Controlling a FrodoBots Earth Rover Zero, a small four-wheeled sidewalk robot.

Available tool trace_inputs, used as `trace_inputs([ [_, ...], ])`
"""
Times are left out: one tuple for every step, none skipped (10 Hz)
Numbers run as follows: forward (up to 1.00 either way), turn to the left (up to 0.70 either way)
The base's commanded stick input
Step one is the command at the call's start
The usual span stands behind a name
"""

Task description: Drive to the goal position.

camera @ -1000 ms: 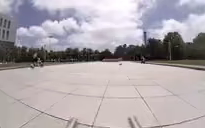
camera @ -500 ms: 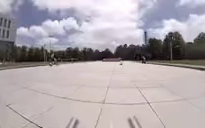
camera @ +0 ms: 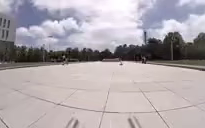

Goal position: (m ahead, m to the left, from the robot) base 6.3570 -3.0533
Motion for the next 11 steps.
trace_inputs([
  [0.50,0.00],
  [0.50,0.00],
  [0.50,0.00],
  [0.50,0.00],
  [0.50,0.00],
  [0.50,0.00],
  [0.50,0.00],
  [0.50,0.00],
  [0.50,0.00],
  [0.50,0.00],
  [0.50,0.00],
])
